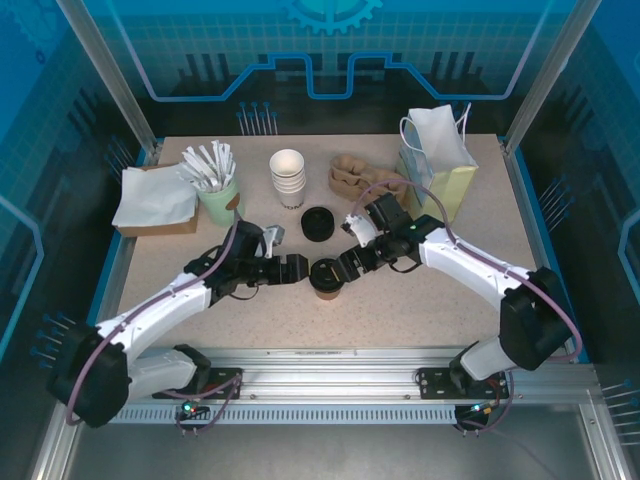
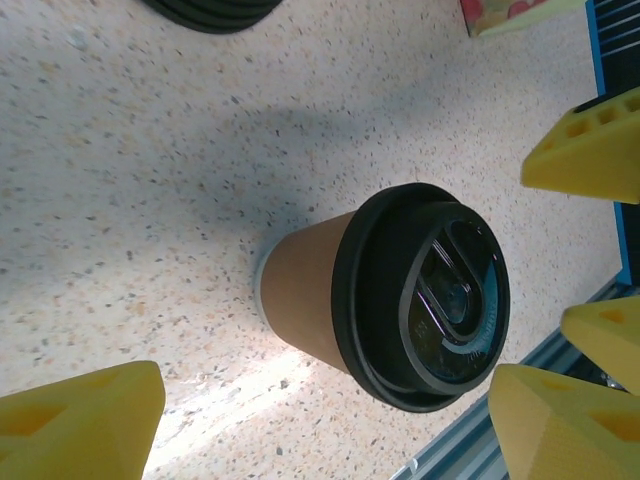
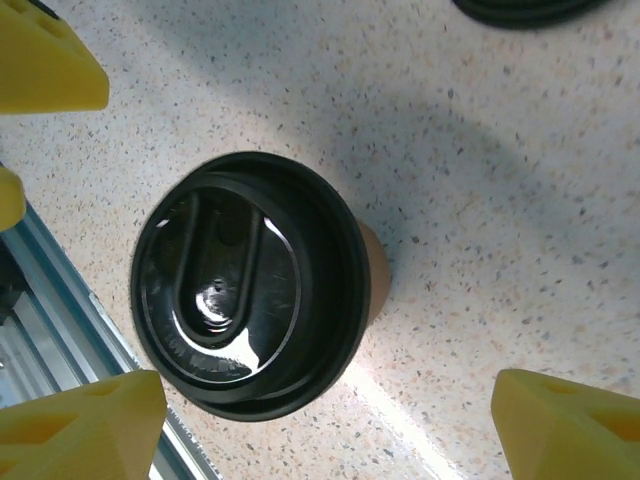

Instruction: Pack the takeout coffee

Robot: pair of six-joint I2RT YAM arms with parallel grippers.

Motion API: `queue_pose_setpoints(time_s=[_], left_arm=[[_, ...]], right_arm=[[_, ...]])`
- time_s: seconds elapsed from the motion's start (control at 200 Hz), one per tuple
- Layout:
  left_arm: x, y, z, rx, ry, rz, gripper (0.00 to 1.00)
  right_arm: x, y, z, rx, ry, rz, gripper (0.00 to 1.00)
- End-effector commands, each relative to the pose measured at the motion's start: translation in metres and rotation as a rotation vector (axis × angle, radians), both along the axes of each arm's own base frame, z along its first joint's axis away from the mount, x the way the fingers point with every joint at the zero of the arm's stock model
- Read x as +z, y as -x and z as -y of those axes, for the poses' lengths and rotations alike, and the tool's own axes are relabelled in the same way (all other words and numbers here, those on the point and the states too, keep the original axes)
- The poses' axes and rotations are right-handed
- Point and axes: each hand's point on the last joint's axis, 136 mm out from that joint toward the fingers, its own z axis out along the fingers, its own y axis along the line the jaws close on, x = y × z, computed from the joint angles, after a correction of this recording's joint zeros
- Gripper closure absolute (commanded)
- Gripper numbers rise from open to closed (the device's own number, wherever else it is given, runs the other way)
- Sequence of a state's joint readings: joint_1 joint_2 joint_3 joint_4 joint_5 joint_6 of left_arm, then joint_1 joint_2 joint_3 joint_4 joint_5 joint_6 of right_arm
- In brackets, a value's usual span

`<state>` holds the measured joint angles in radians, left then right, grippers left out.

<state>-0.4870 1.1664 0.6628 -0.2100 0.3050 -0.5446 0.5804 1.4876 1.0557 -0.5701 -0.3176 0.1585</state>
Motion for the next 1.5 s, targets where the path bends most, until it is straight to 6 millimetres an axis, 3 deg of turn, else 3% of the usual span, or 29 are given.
queue_pose_setpoints(time_s=[0.0, 0.18, 0.435, 0.925, 1.01, 1.286, 1.496], left_arm=[[-0.002, 0.002, 0.017, -0.065, 0.079, -0.018, 0.14], [-0.016, 0.000, 0.028, -0.092, 0.086, -0.055, 0.16], [-0.038, 0.001, 0.026, -0.091, 0.049, -0.096, 0.24], [-0.097, 0.027, -0.002, -0.028, -0.064, -0.193, 0.33], [-0.092, 0.024, 0.001, -0.022, -0.040, -0.185, 0.32], [-0.041, -0.003, 0.020, -0.014, 0.056, -0.084, 0.25], [-0.019, -0.010, 0.025, -0.013, 0.090, -0.046, 0.20]], right_arm=[[-0.001, 0.002, -0.008, 0.002, -0.085, -0.061, 0.16], [-0.018, 0.001, -0.008, -0.006, -0.084, -0.107, 0.20], [-0.039, 0.001, -0.003, -0.024, -0.041, -0.149, 0.28], [-0.072, 0.014, 0.014, -0.067, 0.026, -0.195, 0.41], [-0.066, 0.011, 0.011, -0.067, 0.010, -0.186, 0.41], [-0.015, -0.011, -0.014, -0.058, -0.124, -0.122, 0.32], [0.004, -0.016, -0.016, -0.060, -0.152, -0.087, 0.24]])
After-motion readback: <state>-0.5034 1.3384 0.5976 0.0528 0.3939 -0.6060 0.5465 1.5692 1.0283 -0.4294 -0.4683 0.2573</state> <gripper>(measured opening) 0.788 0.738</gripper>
